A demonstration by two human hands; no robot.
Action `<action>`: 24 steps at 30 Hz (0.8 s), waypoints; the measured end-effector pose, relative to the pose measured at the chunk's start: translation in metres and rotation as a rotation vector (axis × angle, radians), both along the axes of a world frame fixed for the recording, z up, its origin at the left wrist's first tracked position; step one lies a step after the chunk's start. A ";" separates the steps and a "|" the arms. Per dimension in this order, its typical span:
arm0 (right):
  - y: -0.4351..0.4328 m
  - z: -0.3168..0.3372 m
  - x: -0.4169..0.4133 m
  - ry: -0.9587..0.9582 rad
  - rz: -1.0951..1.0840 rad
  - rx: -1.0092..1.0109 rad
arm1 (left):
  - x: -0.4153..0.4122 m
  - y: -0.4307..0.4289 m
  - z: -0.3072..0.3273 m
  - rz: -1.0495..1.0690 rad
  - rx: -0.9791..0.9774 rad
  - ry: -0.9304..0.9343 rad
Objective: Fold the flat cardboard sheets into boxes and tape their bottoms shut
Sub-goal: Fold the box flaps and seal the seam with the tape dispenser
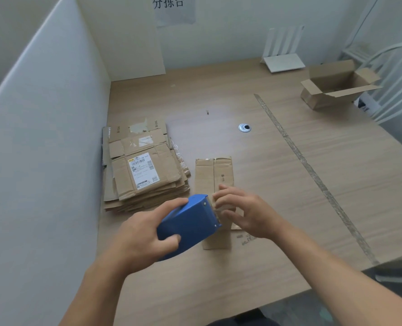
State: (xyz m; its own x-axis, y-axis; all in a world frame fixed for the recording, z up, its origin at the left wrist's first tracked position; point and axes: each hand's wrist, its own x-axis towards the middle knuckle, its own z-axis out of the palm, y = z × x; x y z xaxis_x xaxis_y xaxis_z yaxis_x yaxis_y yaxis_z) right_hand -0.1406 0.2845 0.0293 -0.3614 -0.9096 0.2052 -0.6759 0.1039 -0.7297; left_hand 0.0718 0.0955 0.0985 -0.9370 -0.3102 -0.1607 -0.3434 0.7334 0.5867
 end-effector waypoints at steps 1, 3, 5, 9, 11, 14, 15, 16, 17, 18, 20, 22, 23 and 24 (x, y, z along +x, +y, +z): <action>0.000 0.006 -0.002 -0.038 0.008 0.006 | -0.002 0.001 0.001 -0.001 0.000 0.003; 0.000 0.020 -0.004 -0.108 -0.014 0.023 | -0.005 0.003 0.002 0.002 0.001 0.021; 0.002 0.035 -0.002 -0.175 -0.053 0.040 | -0.009 0.002 0.006 0.009 0.006 0.049; 0.011 0.055 0.006 -0.261 -0.152 0.061 | -0.013 -0.004 0.016 -0.040 -0.007 0.085; 0.013 0.054 0.011 -0.217 -0.223 0.050 | -0.016 -0.007 0.021 -0.073 0.007 0.080; 0.016 0.045 0.018 -0.222 -0.304 0.070 | -0.019 -0.013 0.029 -0.153 -0.035 0.017; 0.016 0.042 0.021 -0.249 -0.316 0.082 | -0.021 -0.015 0.032 -0.171 -0.043 0.001; 0.017 0.041 0.023 -0.276 -0.321 0.085 | -0.022 -0.017 0.035 -0.178 -0.034 -0.003; 0.017 0.040 0.025 -0.300 -0.325 0.084 | -0.023 -0.019 0.039 -0.172 -0.013 -0.004; 0.018 0.040 0.026 -0.325 -0.336 0.080 | -0.023 -0.022 0.042 -0.166 0.004 -0.009; 0.027 0.038 0.020 -0.375 -0.414 0.070 | -0.020 -0.031 0.049 -0.164 -0.008 -0.043; 0.040 0.040 0.009 -0.449 -0.502 0.089 | -0.016 -0.042 0.057 -0.126 -0.035 -0.090; 0.044 0.042 0.004 -0.490 -0.506 0.114 | -0.014 -0.048 0.060 -0.098 -0.022 -0.110; 0.045 0.045 0.001 -0.524 -0.483 0.145 | -0.014 -0.053 0.062 -0.083 -0.001 -0.133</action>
State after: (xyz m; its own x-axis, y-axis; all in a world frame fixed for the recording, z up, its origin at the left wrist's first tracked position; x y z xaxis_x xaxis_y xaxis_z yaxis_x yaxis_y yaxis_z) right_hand -0.1394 0.3295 0.0744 -0.7470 -0.6289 -0.2156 -0.0953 0.4223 -0.9014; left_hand 0.0580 0.0421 0.1608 -0.9298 -0.2330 -0.2849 -0.3565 0.7632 0.5390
